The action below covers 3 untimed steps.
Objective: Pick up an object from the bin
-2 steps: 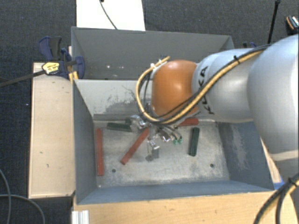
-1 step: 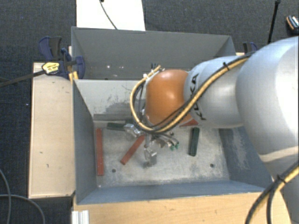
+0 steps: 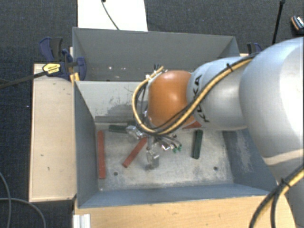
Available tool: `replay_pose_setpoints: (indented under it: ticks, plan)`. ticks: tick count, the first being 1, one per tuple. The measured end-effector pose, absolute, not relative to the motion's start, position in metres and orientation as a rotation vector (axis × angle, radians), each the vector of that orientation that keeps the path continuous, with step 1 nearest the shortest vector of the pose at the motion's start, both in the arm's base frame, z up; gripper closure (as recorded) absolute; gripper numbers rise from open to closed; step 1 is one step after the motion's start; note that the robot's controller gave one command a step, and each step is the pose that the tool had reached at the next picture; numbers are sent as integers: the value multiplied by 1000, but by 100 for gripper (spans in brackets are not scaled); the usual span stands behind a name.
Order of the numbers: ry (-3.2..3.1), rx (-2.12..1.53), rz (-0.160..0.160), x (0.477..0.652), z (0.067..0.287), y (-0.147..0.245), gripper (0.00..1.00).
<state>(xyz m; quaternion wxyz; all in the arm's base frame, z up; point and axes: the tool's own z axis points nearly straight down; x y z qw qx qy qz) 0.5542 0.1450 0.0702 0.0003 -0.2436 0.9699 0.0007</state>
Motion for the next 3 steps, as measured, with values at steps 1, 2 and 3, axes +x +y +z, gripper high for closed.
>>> replay_pose_setpoints:
  ticks: [1,2,3]
  plan:
    - [3047,-761,3,554,70,145,100]
    - [3045,-752,3,555,83,146,100]
    - [3043,-740,0,558,160,146,100]
